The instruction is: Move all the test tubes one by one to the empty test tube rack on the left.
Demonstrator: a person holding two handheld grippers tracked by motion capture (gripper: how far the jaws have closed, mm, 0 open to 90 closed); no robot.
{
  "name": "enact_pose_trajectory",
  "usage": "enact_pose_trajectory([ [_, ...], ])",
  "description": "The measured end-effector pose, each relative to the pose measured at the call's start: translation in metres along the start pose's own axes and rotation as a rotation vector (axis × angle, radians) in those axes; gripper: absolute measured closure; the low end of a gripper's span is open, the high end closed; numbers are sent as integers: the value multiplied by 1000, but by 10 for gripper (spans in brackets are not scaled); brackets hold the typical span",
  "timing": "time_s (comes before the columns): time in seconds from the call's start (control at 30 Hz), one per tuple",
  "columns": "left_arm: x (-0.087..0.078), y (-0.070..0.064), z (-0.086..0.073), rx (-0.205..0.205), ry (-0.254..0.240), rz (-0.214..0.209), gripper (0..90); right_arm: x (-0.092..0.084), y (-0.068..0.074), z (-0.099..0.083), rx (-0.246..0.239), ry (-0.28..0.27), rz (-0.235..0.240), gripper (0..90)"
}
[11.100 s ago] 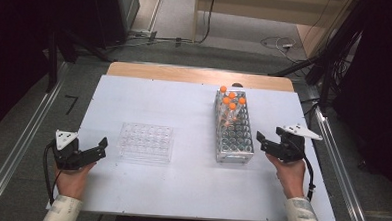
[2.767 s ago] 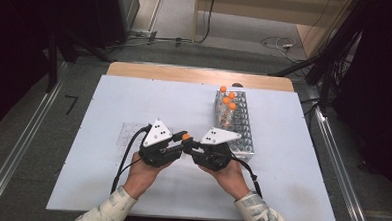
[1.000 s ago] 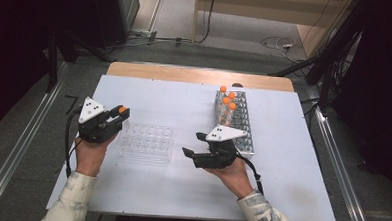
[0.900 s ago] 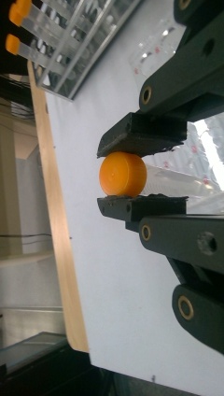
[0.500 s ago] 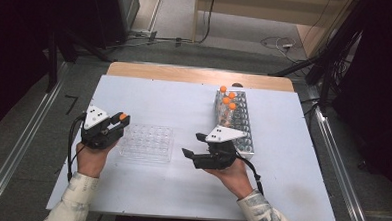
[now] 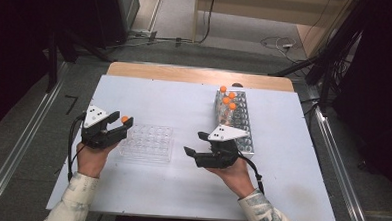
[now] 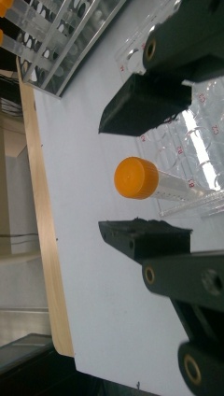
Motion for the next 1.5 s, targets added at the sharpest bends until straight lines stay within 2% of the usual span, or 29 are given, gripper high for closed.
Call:
enact_pose_trajectory([
  [0.1,-1,0,1,-22,-8,-12,355,-1,-2,0,5,2,-11,303],
  [0.27,-3,1,4,-53,-18,-8,194,-4,-4,1,11,-4,-21,303],
  [0.37,-2,0,5,-57,-16,-10,150,-7,-9,1,18,-12,-34,301],
  [0.5,-2,-2,5,-52,-11,-12,148,-11,-17,1,45,-16,-52,302],
  [0.67,-2,-4,5,-44,-15,-17,148,-15,-23,1,55,-28,-78,302],
  [0.93,-3,-7,6,-50,-21,-38,145,-23,-37,2,86,-38,-129,300],
  [1.5,-4,-14,8,-43,-22,-58,144,-45,-73,1,139,-67,-279,299],
])
Point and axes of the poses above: each handheld gripper's, and its own axes: x roughly forward along the jaws, z roughly out of its top, y roughly to its left, the point moved 3 cm from there along x, roughly forward along the jaws, and after that the axes turned 1 degree about x, right-handed, at the moved point
